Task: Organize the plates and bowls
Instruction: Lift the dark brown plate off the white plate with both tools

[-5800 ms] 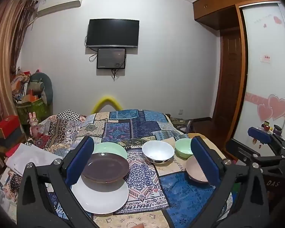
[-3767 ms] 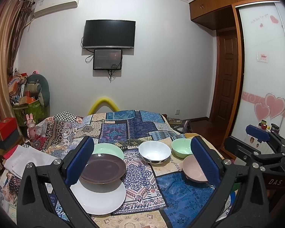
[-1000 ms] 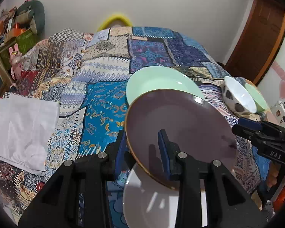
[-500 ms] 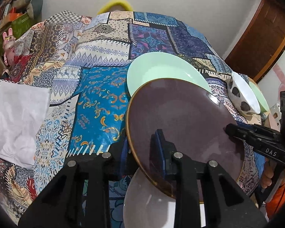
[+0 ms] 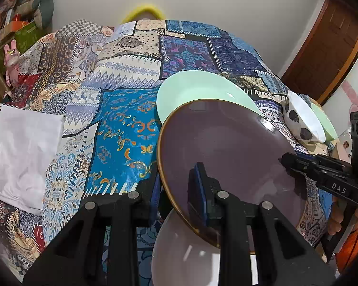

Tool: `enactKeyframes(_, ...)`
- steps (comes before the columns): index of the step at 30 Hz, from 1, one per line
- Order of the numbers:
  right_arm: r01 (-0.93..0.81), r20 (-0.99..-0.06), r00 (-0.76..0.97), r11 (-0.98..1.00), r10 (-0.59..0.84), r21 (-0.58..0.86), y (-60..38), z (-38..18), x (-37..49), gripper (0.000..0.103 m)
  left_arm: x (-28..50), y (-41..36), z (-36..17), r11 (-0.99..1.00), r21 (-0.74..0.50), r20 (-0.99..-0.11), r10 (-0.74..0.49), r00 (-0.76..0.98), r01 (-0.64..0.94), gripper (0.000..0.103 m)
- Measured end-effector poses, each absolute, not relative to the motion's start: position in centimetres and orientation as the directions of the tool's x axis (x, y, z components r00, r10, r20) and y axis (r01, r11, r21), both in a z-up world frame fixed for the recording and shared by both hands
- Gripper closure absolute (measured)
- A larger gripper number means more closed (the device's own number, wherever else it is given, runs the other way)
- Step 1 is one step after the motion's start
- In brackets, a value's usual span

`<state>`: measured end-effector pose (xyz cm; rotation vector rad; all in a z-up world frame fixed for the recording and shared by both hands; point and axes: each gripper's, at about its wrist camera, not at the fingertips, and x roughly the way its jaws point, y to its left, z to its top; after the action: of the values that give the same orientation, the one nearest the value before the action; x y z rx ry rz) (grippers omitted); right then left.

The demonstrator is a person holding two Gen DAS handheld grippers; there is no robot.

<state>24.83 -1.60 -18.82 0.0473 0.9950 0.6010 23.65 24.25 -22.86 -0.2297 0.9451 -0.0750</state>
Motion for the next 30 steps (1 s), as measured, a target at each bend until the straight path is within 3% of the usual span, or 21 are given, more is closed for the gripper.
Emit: enactKeyframes(30,-0.449,-0.719,0.486,0.848,0.497,0.283,-5.0,-16.1,21.8,0.081,20.6,20.8,-19.9,0.974,-0.227,-0.757,-0.173,0.630,-0.005,0.076)
